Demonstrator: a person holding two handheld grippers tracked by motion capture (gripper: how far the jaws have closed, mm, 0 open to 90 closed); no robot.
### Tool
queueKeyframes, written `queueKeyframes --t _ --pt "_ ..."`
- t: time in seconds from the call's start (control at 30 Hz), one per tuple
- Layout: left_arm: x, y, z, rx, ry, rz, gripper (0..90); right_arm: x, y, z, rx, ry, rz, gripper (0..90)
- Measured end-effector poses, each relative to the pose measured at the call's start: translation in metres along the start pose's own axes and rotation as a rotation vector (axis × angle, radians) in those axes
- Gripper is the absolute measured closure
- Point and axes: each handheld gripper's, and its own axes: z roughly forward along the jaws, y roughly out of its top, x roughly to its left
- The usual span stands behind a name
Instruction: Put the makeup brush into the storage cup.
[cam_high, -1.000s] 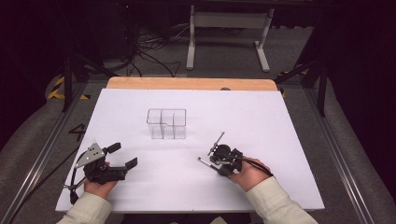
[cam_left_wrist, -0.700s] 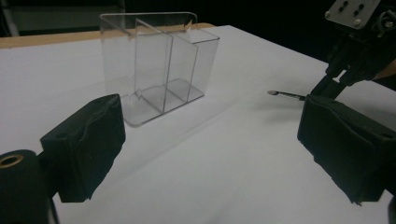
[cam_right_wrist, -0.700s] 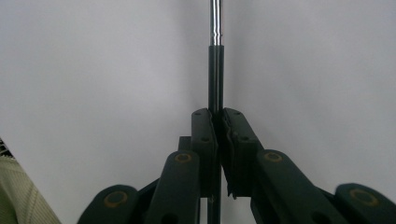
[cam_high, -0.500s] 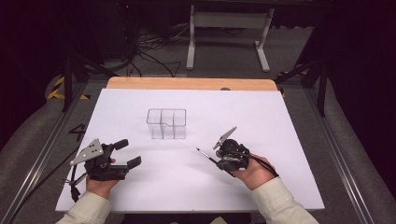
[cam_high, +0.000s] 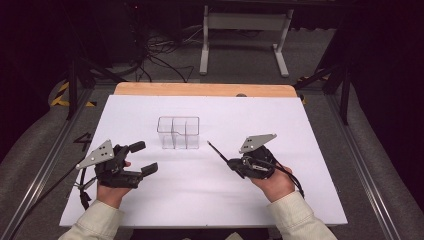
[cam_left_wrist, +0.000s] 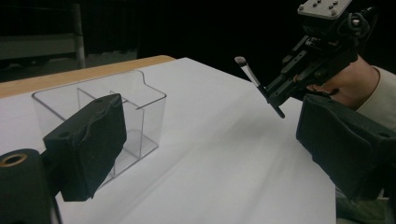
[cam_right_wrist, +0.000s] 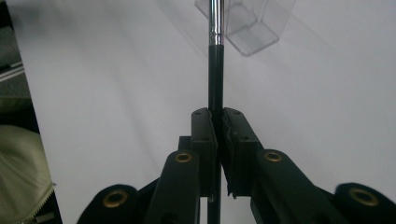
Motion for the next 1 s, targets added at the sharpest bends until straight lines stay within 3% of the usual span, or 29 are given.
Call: queueKeyframes --t 0.3,0.53,0.73,1.0 --pt "-0.007 0.01 0.018 0.0 -0.056 0.023 9.1 0.002 -0.005 -0.008 -0.242 0.08 -0.049 84.3" --pt "-0.013 0.015 0.029 -0.003 -0.098 0.044 10.4 0.004 -0.004 -0.003 -0.282 0.123 -0.065 84.3" --pt "-0.018 0.02 0.039 0.0 -0.116 0.048 11.7 0.008 -0.005 0.001 -0.348 0.158 -0.083 84.3" --pt "-0.026 0.025 0.054 -0.014 -0.176 0.05 13.8 0.013 -0.004 0.007 -0.425 0.197 -0.091 84.3"
